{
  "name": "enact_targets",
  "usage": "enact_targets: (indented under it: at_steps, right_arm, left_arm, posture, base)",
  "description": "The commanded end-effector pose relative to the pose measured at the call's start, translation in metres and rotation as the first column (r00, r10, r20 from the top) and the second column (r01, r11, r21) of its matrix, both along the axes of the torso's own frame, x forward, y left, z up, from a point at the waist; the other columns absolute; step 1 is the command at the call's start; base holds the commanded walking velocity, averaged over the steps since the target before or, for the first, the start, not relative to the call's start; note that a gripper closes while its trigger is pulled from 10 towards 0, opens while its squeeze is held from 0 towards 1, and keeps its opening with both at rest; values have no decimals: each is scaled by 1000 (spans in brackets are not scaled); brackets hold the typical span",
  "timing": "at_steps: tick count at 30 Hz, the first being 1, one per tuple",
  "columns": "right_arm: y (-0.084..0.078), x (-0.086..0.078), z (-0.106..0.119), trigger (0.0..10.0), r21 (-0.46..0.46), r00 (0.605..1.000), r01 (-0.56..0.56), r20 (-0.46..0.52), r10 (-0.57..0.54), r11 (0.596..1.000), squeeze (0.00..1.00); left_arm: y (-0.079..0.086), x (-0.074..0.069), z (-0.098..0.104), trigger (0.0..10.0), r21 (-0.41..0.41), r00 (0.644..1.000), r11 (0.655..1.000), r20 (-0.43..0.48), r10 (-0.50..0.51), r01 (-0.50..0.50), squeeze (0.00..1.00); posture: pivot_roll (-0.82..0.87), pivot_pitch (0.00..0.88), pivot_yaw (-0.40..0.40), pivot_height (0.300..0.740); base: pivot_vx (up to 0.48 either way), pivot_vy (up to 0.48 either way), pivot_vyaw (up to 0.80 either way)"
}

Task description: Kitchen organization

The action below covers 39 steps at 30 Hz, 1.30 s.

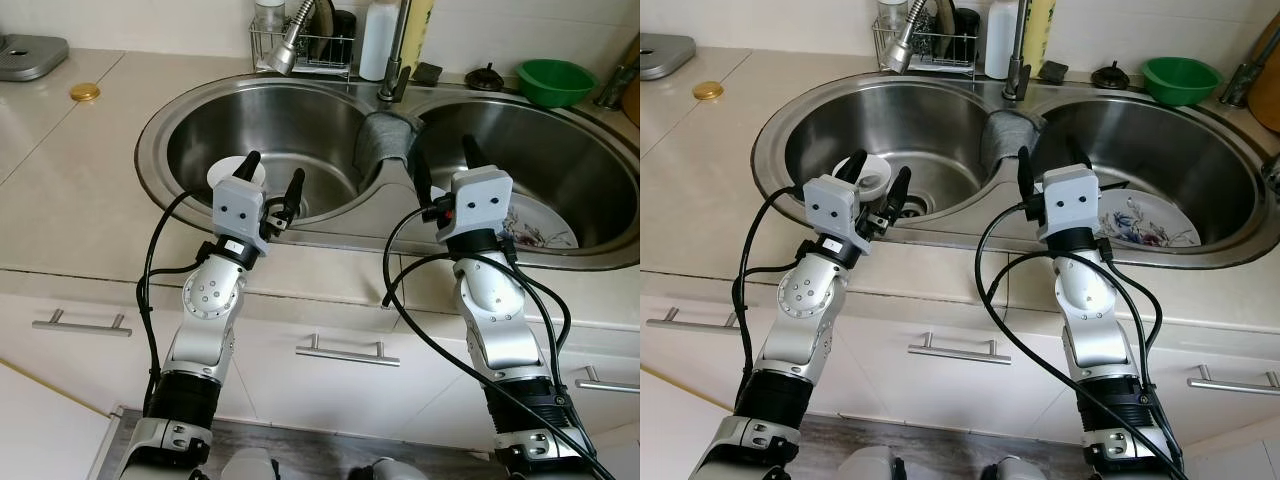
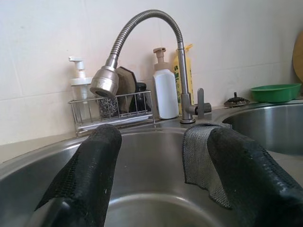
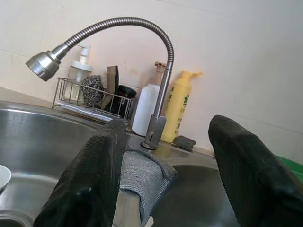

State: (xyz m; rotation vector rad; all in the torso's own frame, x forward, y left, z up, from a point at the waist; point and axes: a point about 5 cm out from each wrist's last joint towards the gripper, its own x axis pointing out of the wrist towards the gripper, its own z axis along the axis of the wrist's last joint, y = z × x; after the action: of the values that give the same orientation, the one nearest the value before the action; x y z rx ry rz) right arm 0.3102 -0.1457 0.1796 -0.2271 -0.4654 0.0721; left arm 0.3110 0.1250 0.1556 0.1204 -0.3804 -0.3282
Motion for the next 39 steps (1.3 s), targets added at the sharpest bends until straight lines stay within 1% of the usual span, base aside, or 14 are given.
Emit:
enact_targets:
  at_steps: [1, 28, 31, 37, 39]
  right_arm:
    - [0, -2, 1, 10000, -6, 1000, 10, 0, -10, 1000, 0]
    - [-3, -2, 3, 10000, 12, 999, 36, 16, -36, 999, 0]
    - [-4, -3, 4, 10000, 23, 999, 39, 17, -40, 999, 0]
    - [-4, -6, 10, 10000, 27, 996, 44, 74, -46, 999, 0]
    - [-4, -9, 16, 10000, 33, 992, 42, 118, -45, 999, 0]
  left_arm:
    - [-2, -2, 4, 10000, -8, 1000, 1000, 19, -14, 14, 0]
    - [-3, -3, 7, 10000, -11, 999, 1000, 39, -28, 29, 0]
    - [-3, -4, 8, 10000, -16, 998, 1000, 57, -26, 27, 0]
    - [-4, -5, 10, 10000, 2, 997, 999, 75, -32, 32, 0]
    - [-4, -6, 10, 10000, 4, 996, 999, 78, -32, 32, 0]
  posture:
    - [161, 0, -53, 740]
    - [164, 0, -51, 740]
    - [164, 0, -50, 740]
    - [165, 0, -50, 740]
    - [164, 0, -51, 740]
  base:
    - [0, 334, 0]
    - [0, 458, 0]
    - [0, 0, -800]
    - [0, 0, -800]
    - [0, 0, -800]
